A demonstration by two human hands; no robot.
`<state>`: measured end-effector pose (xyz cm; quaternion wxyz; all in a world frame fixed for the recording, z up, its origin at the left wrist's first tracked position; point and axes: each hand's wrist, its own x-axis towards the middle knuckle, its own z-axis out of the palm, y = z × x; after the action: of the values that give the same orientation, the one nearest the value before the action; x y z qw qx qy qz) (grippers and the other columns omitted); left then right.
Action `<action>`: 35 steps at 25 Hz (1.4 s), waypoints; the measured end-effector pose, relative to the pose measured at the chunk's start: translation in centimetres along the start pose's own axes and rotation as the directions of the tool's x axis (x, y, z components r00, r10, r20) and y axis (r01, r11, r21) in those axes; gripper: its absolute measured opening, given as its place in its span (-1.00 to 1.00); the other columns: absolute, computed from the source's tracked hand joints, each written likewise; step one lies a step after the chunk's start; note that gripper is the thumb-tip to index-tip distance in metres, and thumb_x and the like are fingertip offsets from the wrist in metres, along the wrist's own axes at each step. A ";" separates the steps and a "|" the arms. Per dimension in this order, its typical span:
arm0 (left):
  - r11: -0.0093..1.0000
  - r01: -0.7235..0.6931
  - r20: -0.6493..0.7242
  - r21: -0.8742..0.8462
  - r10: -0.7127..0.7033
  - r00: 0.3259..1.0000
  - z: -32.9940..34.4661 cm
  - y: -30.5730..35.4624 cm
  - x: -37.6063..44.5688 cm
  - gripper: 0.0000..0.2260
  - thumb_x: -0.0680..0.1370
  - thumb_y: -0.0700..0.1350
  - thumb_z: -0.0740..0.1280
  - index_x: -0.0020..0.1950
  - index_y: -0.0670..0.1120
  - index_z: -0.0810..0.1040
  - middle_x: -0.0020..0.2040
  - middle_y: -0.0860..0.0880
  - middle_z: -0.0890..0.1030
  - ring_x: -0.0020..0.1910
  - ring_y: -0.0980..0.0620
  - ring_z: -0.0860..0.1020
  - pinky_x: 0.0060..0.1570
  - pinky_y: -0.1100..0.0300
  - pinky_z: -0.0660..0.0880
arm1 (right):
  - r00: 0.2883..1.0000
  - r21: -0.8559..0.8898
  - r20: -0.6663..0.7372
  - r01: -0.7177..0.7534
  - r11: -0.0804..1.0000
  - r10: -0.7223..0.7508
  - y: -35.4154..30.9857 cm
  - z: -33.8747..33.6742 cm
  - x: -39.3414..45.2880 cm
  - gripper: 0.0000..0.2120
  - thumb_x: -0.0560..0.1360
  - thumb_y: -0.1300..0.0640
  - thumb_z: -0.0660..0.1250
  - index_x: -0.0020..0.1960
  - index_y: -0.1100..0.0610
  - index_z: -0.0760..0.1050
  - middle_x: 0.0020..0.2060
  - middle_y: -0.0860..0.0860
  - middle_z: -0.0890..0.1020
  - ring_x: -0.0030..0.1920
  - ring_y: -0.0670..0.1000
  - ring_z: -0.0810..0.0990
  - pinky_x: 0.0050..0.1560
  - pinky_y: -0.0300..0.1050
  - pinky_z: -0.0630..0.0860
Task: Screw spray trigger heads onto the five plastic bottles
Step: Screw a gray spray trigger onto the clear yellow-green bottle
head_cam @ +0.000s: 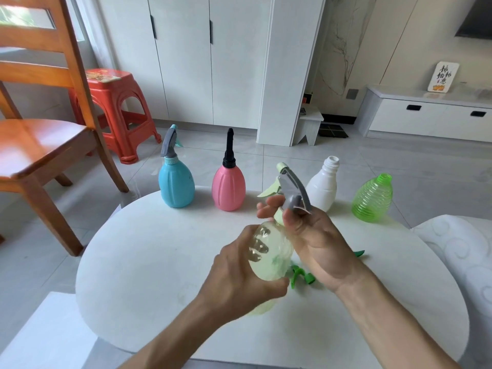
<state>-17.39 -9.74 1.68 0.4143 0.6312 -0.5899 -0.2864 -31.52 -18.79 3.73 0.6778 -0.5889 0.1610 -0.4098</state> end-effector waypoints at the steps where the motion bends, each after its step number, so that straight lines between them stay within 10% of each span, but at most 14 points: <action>1: 0.998 -0.011 0.066 -0.064 0.016 0.998 -0.5 -0.1 0.3 -0.42 0.17 0.12 0.54 0.15 0.27 0.43 -0.07 0.17 0.62 -0.04 0.22 0.60 0.02 0.12 0.58 | 0.996 0.038 0.091 -0.009 0.999 0.005 -0.7 -0.3 0.1 -0.74 0.56 0.00 0.35 0.18 0.09 0.60 0.11 0.07 0.68 0.29 0.11 0.56 0.43 0.12 0.35; 7: 0.922 0.010 0.353 -0.387 0.138 0.925 -1.8 -0.1 1.1 -0.66 0.25 -0.15 0.53 -0.06 0.10 0.54 -0.20 0.12 0.61 -0.19 0.14 0.58 -0.19 0.27 0.52 | 0.995 0.138 0.051 -0.088 0.986 0.082 -0.8 0.4 0.0 -0.69 0.50 -0.02 0.43 0.14 0.14 0.60 -0.01 0.13 0.68 0.27 0.19 0.54 0.38 0.10 0.40; 21: 0.972 0.043 0.179 -0.230 -0.002 0.984 0.1 -1.0 1.2 -0.53 0.18 -0.01 0.53 0.06 0.15 0.53 -0.10 0.05 0.67 -0.11 0.06 0.66 -0.07 0.06 0.64 | 0.973 -0.120 -0.231 -0.053 0.991 0.024 0.1 1.6 -0.6 -0.76 0.50 -0.02 0.37 0.04 0.13 0.60 -0.19 0.05 0.69 -0.06 -0.03 0.63 -0.02 -0.20 0.55; 28: 0.999 0.000 -0.050 -0.036 -0.002 0.999 0.4 -1.2 3.7 -0.30 0.22 0.08 0.59 0.30 0.22 0.39 0.08 0.17 0.61 0.08 0.23 0.56 -0.01 0.31 0.49 | 0.958 -0.365 -0.277 -0.038 0.930 -0.069 0.8 2.1 1.0 -0.87 0.50 0.01 0.43 0.05 -0.07 0.58 -0.08 -0.12 0.73 -0.01 -0.17 0.68 -0.05 -0.34 0.51; 35: 0.983 0.180 -0.049 -0.032 -0.182 0.982 1.2 -1.0 5.7 -0.17 0.40 0.14 0.49 0.56 0.12 0.14 0.51 0.04 0.32 0.43 -0.02 0.34 0.34 0.02 0.37 | 0.768 -0.613 -0.542 -0.083 0.785 -0.342 -0.8 -2.4 5.7 -0.79 0.50 0.03 0.44 0.12 0.00 0.55 0.03 -0.08 0.62 0.16 0.04 0.57 0.22 0.09 0.50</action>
<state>-17.07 -15.60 0.95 0.4104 0.6837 -0.5151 -0.3144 -30.04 -24.66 5.40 0.3278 -0.6126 0.4557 -0.5565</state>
